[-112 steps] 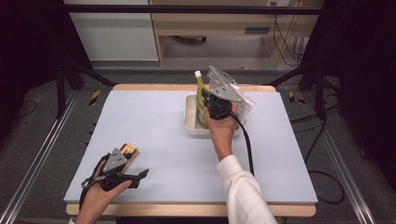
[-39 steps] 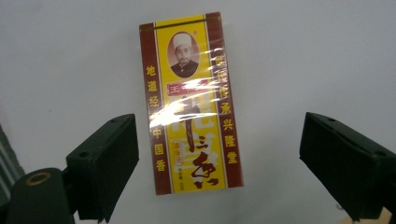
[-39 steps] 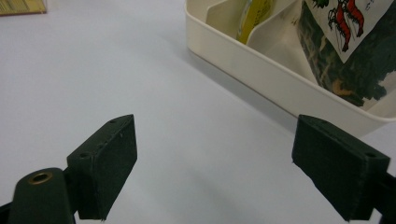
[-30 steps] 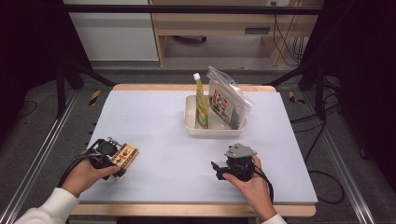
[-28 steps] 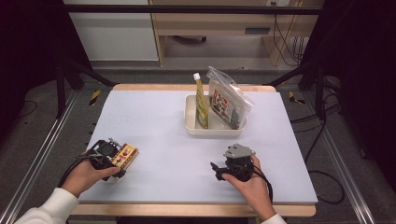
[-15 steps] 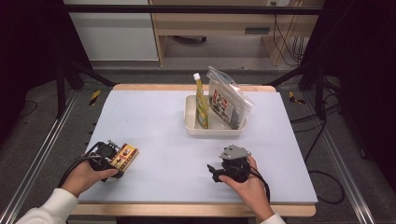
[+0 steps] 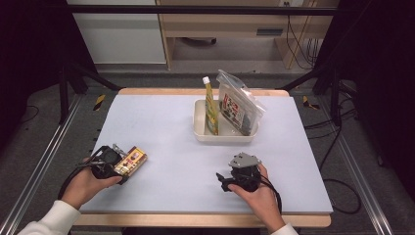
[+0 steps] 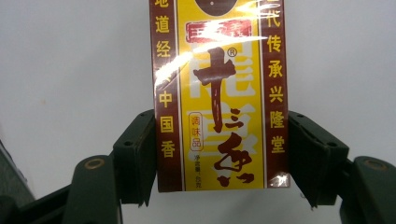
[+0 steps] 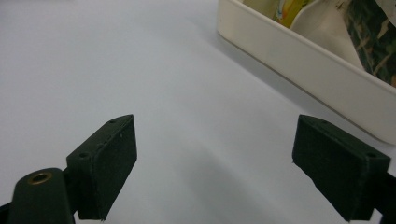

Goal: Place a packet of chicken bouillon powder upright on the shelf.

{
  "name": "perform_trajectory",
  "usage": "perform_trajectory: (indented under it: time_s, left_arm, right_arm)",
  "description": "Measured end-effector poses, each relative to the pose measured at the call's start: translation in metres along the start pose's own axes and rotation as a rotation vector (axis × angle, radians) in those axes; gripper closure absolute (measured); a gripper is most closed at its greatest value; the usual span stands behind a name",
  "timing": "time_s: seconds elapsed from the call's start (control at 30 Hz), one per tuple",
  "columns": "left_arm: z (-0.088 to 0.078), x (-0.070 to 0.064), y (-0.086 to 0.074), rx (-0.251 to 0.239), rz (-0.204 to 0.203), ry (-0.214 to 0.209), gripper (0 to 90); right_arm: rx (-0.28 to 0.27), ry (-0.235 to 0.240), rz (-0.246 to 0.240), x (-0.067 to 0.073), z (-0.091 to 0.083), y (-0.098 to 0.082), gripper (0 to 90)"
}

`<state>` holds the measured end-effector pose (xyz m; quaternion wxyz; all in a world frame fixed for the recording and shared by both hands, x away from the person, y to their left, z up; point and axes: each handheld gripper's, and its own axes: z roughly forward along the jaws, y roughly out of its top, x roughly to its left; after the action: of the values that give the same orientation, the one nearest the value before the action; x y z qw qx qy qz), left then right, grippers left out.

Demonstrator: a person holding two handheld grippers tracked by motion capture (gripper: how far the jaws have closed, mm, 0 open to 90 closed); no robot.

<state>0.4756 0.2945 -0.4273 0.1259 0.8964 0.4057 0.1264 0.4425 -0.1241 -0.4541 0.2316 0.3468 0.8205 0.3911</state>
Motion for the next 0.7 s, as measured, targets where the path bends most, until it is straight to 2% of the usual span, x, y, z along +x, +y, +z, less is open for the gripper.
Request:
perform_trajectory:
  time_s: [0.07, 0.17, 0.3, 0.47, 0.57, 0.7]
  left_arm:
    - [-0.003, -0.004, 0.002, -0.024, 0.036, 0.025, 32.0]
    - [-0.007, -0.008, 0.006, -0.075, 0.079, 0.034, 32.0]
    - [-0.012, -0.016, 0.012, -0.140, 0.137, 0.054, 32.0]
    - [-0.015, -0.026, 0.020, -0.231, 0.150, 0.044, 32.0]
    - [-0.016, -0.035, 0.024, -0.278, 0.166, 0.039, 32.0]
    - [-0.020, -0.046, 0.025, -0.333, 0.168, 0.050, 32.0]
  right_arm:
    - [-0.008, -0.009, 0.014, 0.000, 0.000, 0.000, 14.4]
    - [-0.016, -0.019, 0.038, -0.001, 0.003, 0.000, 14.4]
    - [-0.009, -0.019, 0.037, 0.002, 0.006, 0.000, 14.5]
    - [-0.013, -0.018, 0.054, 0.005, 0.005, 0.002, 12.6]
    - [-0.019, -0.028, 0.028, 0.007, 0.004, 0.004, 13.3]
    - [-0.016, -0.048, 0.027, 0.006, 0.000, 0.003, 15.3]
